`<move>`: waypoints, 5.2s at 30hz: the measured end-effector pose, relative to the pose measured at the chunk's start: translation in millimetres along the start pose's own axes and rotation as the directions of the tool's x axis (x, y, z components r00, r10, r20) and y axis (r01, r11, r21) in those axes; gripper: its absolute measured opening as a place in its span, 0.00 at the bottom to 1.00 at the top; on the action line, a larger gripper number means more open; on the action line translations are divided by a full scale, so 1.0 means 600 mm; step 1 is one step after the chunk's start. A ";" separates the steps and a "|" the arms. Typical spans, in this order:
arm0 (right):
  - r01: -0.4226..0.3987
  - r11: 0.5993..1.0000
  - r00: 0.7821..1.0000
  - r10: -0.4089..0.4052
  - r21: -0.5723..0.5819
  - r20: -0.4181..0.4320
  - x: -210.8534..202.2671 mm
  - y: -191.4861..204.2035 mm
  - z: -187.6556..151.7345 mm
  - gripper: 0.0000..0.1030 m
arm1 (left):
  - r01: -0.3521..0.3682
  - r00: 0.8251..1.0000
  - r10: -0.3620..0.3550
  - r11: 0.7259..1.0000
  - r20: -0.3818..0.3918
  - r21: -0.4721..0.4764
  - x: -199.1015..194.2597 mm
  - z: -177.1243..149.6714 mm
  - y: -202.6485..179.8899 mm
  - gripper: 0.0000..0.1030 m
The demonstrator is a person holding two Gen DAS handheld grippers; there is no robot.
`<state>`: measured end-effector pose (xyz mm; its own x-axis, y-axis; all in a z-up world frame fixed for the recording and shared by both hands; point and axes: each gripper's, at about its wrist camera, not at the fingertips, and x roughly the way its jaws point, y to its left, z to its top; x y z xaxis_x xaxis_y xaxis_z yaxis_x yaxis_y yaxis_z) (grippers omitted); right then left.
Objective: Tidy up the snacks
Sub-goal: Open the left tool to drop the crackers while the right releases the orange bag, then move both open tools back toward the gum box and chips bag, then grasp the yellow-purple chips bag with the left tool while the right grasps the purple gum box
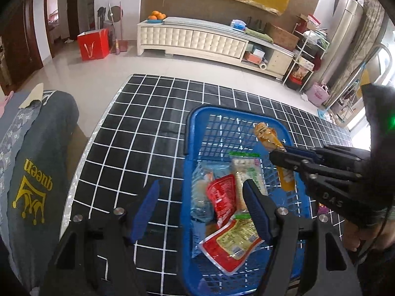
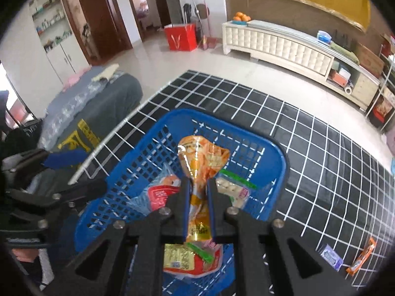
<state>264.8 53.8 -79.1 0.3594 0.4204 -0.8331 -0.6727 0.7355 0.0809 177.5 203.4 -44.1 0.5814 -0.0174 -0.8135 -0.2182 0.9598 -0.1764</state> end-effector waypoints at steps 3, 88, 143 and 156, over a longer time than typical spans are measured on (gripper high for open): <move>0.015 1.000 0.999 -0.015 -0.005 -0.044 0.023 -0.002 0.002 0.16 | 0.009 1.000 -0.009 1.000 0.000 -0.006 0.001 -0.002 0.008 0.66; 0.219 0.816 0.973 -0.222 0.534 -0.059 -0.209 -0.502 -0.423 0.71 | 0.202 0.924 -0.029 0.883 -0.381 0.423 0.326 -0.143 -0.608 0.77; 0.125 0.992 0.988 -0.125 0.000 -0.089 -0.053 -0.354 -0.259 0.86 | 0.011 0.996 0.006 0.981 -0.088 0.195 0.201 -0.116 -0.414 0.46; 0.031 0.999 0.988 -0.034 -0.023 -0.150 0.028 -0.397 -0.247 0.85 | -0.018 0.995 0.039 0.974 -0.088 0.226 0.228 -0.124 -0.420 0.46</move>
<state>335.3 -192.9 -193.3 0.2810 0.3109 -0.9080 -0.6763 0.7354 0.0426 253.8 -61.8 -152.1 0.5013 -0.0042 -0.8652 -0.0461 0.9984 -0.0315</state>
